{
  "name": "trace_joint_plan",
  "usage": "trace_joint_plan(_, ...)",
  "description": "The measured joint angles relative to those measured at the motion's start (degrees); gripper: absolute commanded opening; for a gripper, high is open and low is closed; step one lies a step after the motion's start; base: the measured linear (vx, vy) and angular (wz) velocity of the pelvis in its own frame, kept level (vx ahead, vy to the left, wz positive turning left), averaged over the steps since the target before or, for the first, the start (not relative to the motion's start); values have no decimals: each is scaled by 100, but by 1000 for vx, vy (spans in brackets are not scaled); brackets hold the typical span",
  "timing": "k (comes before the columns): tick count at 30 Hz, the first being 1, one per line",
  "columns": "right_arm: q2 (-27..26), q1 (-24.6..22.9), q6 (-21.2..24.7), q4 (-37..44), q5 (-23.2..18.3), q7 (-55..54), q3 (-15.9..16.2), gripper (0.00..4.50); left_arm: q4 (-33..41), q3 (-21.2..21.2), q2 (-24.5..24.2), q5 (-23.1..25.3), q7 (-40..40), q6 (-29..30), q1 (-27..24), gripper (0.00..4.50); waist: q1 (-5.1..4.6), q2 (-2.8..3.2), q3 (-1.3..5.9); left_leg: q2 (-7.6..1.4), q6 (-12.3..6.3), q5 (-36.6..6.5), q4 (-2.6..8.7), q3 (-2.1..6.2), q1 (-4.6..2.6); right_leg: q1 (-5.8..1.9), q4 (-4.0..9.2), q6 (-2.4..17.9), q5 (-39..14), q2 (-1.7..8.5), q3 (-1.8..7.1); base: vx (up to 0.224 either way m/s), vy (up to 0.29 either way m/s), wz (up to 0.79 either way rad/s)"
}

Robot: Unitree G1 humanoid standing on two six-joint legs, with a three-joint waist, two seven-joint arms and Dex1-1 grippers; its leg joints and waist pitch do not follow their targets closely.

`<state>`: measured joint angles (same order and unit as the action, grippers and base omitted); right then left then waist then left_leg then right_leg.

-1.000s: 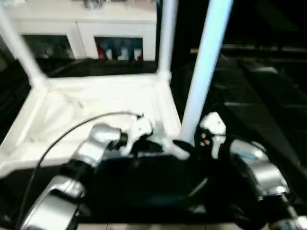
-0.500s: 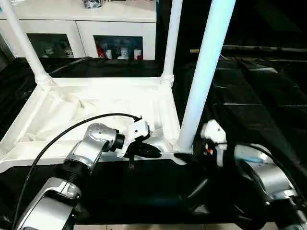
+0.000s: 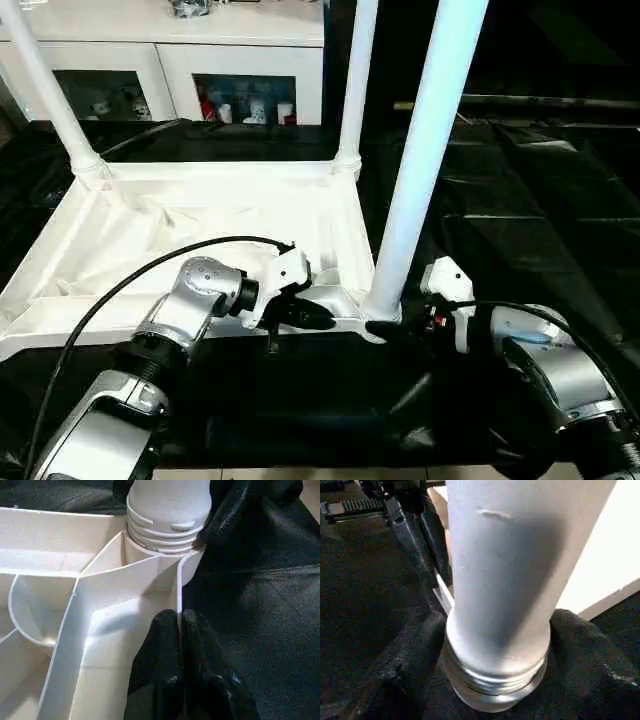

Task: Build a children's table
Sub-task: Rotate leg to tighten

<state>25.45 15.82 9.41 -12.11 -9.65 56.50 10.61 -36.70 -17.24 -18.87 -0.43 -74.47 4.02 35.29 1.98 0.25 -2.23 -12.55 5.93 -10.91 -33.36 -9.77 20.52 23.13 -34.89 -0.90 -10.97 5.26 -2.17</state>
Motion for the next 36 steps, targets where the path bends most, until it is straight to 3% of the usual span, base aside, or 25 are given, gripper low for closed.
trace_joint_plan(4,0,2,2,-2,-1,3,-1,280,1,0,0,0,-3,0,0,0,0,0,0,0,0,0,0,0,0,0,0,0,0,0,0,0,0,0)
trace_joint_plan(13,-121,-7,39,-55,-62,-110,-50,272,1,22,13,-1,62,37,-4,0,0,0,0,0,0,0,1,0,0,-1,-1,0,0,0,0,0,0,0)
trace_joint_plan(17,-594,-8,79,-297,-25,-922,-310,272,-162,121,227,69,697,25,43,0,-21,-6,2,-1,1,1,-8,-1,0,-6,-9,1,1,-1,3,0,0,0)
trace_joint_plan(24,-1667,348,298,-864,186,-3039,-893,272,-880,158,1077,534,2330,34,510,0,-20,-12,7,6,1,1,-20,-1,-11,-15,-6,1,3,2,12,0,0,0)
trace_joint_plan(33,-1902,564,254,-1074,565,-3704,-922,272,-1156,162,1340,690,2857,-85,644,0,1,-1,19,8,1,1,-9,1,-8,-22,-2,-3,0,2,9,0,0,0)
trace_joint_plan(34,-1892,560,245,-1074,546,-3670,-930,327,-1167,161,1331,694,2840,-123,645,0,1,0,19,8,1,1,-8,1,-8,-21,-2,-4,0,3,8,0,0,0)
trace_joint_plan(36,-1771,503,234,-1029,407,-3369,-954,343,-1171,156,1275,687,2706,-204,642,0,3,1,19,8,1,1,1,1,-5,-19,0,-7,-2,3,7,0,0,0)
